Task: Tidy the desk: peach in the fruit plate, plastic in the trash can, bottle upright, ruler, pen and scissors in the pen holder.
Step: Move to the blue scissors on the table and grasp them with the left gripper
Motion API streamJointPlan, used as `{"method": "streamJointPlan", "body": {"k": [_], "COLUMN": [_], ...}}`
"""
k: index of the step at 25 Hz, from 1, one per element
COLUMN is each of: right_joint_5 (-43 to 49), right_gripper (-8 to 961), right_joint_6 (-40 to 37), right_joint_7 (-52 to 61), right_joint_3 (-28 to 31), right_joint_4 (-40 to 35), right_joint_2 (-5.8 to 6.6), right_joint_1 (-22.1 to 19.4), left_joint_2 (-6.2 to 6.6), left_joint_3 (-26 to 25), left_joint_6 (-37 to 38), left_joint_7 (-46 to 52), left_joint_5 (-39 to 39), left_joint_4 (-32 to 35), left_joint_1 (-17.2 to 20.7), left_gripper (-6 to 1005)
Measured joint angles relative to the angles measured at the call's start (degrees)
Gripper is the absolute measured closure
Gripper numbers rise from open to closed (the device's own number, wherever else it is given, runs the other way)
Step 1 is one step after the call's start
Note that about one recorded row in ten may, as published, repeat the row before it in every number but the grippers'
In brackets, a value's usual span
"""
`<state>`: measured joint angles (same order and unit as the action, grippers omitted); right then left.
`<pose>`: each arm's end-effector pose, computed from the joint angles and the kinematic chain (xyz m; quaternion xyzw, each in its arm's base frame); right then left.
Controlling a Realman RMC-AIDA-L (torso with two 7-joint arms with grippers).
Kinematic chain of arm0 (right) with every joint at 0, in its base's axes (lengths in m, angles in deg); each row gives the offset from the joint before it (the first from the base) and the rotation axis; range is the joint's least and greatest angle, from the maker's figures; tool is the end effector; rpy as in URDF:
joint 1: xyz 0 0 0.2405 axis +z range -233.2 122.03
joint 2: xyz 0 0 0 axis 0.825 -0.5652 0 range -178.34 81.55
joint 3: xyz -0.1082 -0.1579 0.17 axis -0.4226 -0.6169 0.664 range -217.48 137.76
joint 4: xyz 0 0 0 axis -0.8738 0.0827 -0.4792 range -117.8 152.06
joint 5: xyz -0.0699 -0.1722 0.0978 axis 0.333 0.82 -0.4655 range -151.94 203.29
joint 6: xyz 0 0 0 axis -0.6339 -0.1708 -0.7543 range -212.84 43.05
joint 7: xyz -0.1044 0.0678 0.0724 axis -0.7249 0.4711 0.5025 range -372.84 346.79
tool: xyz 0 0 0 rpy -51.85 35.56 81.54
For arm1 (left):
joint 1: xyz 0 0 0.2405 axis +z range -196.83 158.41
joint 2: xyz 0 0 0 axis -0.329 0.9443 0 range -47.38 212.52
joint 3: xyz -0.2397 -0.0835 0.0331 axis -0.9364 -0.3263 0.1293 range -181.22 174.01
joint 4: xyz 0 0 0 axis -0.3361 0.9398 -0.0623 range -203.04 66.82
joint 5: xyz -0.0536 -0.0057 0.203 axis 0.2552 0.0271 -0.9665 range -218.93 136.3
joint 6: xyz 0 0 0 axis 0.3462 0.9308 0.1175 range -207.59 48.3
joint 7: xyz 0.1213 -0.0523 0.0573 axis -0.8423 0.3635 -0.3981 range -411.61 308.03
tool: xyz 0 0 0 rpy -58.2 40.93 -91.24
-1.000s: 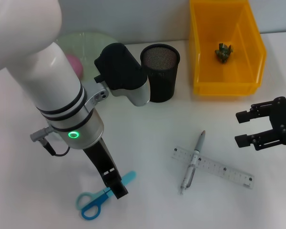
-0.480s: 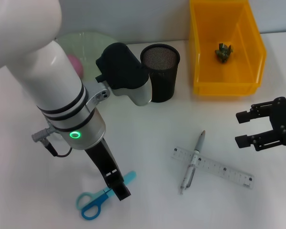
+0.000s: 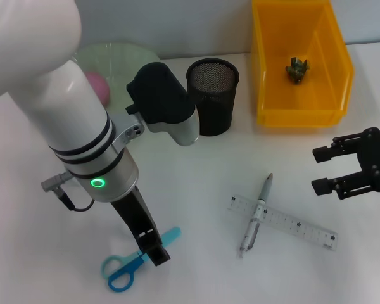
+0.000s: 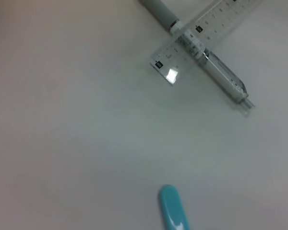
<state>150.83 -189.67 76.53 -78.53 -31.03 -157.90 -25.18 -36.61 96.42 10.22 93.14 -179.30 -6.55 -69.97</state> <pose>0.2783 0.3211 0.0851 -0.9668 0.2133 0.1214 0.0709 -0.1230 0.3327 -0.0822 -0.9438 -0.1726 0.2817 0.0112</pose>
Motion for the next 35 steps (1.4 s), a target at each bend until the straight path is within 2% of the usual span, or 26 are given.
{"method": "streamJointPlan", "body": {"k": [2, 7, 13, 17, 23, 30, 35], "right_joint_5": [0.0, 0.0, 0.0, 0.0, 0.0, 0.0, 0.0], "right_gripper": [195, 195, 195, 195, 194, 194, 194], "right_joint_6": [0.01, 0.02, 0.02, 0.02, 0.26, 0.7, 0.78], "right_joint_7": [0.0, 0.01, 0.21, 0.37, 0.56, 0.69, 0.71], "right_joint_3": [0.0, 0.0, 0.16, 0.39, 0.45, 0.31, 0.08], "right_joint_4": [0.0, 0.0, 0.0, 0.0, 0.0, 0.0, 0.0], "right_joint_2": [0.0, 0.05, 0.11, 0.21, 0.33, 0.35, 0.36], "right_joint_1": [0.04, 0.11, 0.1, 0.09, 0.09, 0.12, 0.23], "left_joint_2": [0.0, 0.0, 0.07, 0.32, 0.62, 0.2, 0.06], "left_joint_3": [0.0, -0.28, -0.94, -4.97, -7.96, -7.4, -4.76], "left_joint_6": [-0.28, -0.21, 0.13, 2.46, 2.94, 3.03, 2.38], "left_joint_7": [-0.06, -0.63, -1.7, -5.64, -7.95, -8.28, -8.35], "left_joint_5": [-0.14, -0.42, -0.6, -1.27, -2.43, -2.37, -0.51], "left_joint_4": [-0.35, -0.79, -0.66, -0.7, -0.76, -0.47, -0.29], "left_joint_1": [0.03, 0.19, 0.25, 0.59, 1.27, 1.21, 0.84], "left_gripper": [258, 337, 329, 332, 335, 339, 341]}}
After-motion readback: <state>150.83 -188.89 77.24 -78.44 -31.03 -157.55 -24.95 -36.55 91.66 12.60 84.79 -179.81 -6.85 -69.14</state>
